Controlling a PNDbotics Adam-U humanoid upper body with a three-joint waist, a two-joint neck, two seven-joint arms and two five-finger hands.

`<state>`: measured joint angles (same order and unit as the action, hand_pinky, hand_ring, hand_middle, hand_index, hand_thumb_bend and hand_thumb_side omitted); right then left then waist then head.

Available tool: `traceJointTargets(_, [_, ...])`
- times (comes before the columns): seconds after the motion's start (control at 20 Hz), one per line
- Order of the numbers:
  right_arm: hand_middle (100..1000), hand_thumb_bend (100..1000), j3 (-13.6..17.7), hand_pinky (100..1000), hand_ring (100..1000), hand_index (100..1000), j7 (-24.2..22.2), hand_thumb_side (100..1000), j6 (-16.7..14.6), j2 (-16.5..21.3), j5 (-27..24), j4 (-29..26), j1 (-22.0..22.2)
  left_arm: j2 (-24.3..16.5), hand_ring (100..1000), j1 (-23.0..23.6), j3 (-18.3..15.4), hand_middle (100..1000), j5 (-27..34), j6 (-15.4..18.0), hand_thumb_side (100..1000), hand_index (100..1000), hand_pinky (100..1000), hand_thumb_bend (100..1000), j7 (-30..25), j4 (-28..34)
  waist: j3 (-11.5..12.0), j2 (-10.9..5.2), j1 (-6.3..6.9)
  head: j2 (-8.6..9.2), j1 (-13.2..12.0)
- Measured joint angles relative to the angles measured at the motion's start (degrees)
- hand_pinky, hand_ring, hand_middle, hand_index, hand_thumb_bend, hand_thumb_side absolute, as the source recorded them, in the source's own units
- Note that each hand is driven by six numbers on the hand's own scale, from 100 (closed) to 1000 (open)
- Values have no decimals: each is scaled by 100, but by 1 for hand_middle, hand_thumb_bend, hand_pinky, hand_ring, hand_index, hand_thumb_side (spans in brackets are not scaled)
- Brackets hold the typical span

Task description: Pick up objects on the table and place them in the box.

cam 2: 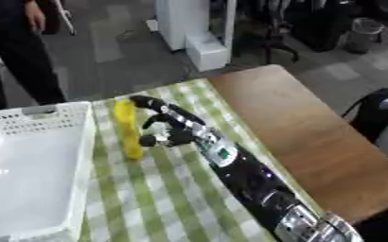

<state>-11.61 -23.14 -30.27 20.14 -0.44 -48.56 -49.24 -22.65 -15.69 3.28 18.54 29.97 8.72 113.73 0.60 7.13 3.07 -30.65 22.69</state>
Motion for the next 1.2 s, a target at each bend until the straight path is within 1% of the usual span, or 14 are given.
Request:
traceJointTargets(0.5, [1000, 1000, -1, 691, 1000, 1000, 25, 700, -18, 101, 28, 0, -3, 5, 597, -33, 0, 856, -6, -9, 771, 894, 644, 381, -9, 0, 43, 45, 18, 82, 1])
traceJointTargets(1.2, [1000, 1000, 0, 695, 1000, 1000, 73, 700, -30, 108, 142, 19, -106, 55, 597, -145, 0, 857, -4, -8, 771, 895, 644, 380, -13, 0, 133, 145, 38, 202, 1])
